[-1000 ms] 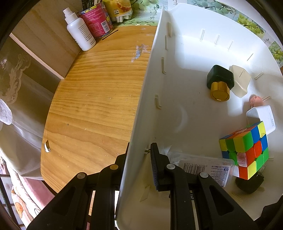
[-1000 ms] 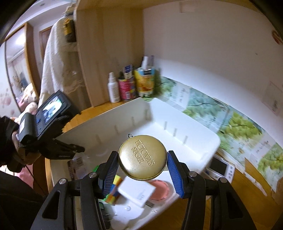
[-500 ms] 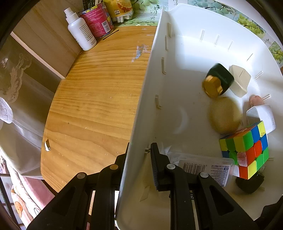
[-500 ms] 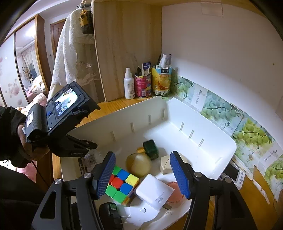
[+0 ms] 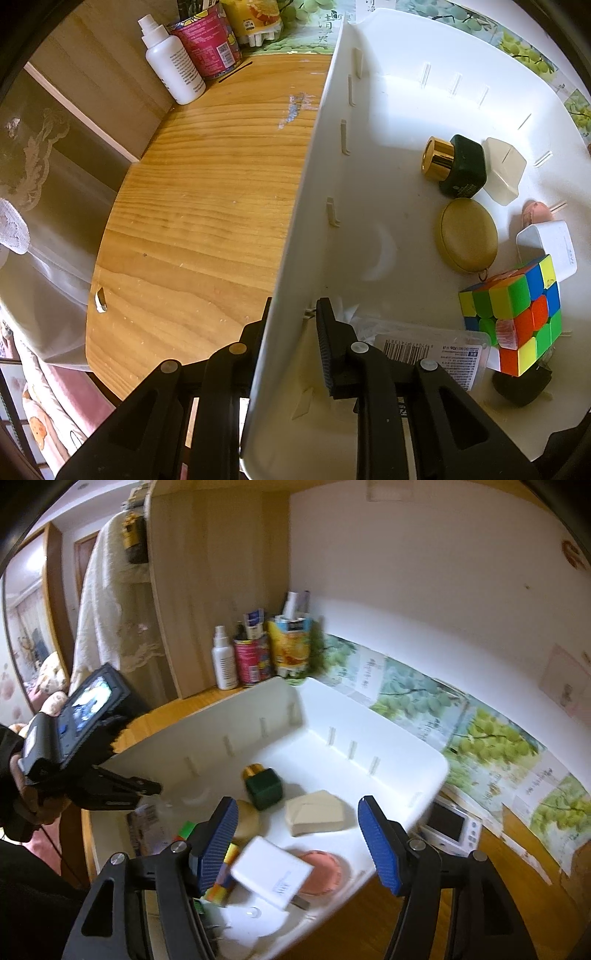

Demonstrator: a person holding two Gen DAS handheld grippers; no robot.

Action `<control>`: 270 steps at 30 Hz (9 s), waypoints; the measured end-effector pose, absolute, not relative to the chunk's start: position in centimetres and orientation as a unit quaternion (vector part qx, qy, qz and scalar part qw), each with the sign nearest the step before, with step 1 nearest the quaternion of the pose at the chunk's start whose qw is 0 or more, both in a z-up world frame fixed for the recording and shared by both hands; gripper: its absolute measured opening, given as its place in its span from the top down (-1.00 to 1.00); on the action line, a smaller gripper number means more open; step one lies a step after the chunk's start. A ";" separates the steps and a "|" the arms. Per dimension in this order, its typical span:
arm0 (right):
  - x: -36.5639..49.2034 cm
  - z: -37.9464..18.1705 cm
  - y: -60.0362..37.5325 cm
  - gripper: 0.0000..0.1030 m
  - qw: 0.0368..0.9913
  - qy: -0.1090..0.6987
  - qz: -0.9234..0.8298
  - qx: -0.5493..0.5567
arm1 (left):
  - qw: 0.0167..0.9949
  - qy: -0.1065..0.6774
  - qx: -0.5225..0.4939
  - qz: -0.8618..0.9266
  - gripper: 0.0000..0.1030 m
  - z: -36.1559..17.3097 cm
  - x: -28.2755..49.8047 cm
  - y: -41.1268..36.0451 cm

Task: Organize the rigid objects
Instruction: 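Move the right tool to the clear plastic box and grasp it, then carry the clear plastic box into the white tray and release it, then move the right tool toward the white digital device, then close the right tool on the white digital device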

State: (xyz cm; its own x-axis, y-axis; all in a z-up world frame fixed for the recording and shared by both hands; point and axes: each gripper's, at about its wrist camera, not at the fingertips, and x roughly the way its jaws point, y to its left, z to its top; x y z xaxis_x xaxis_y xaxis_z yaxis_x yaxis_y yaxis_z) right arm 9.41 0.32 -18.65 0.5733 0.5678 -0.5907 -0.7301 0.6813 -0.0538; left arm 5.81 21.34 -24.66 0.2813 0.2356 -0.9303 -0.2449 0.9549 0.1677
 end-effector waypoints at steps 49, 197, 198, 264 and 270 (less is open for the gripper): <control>16.7 -25.9 -7.1 -0.34 0.885 0.309 0.304 -0.168 | 0.800 0.582 0.002 0.149 0.54 -25.0 5.5 21.6; 16.1 -18.5 -6.5 -0.37 0.859 0.301 0.249 -0.331 | 0.758 0.643 0.041 0.097 0.59 -26.5 8.5 20.4; 16.6 -18.7 -6.5 -0.37 0.855 0.302 0.257 -0.334 | 0.758 0.644 0.040 0.098 0.59 -26.7 8.7 20.5; 25.6 -27.7 -6.0 -0.21 0.835 0.418 0.289 -0.212 | 0.774 0.613 -0.017 0.159 0.14 -26.4 7.2 23.4; 23.1 -28.0 -7.5 -0.20 0.841 0.445 0.244 -0.185 | 0.783 0.598 -0.017 0.168 -0.09 -25.5 6.4 24.3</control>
State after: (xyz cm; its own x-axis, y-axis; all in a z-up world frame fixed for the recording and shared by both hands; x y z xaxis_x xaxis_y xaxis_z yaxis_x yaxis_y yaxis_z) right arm 23.14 -7.54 -27.98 0.4838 0.2465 -0.8398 -0.5753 0.8126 -0.0929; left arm 6.39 24.28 -25.53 0.2278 0.2432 -0.9428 -0.2845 0.9427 0.1744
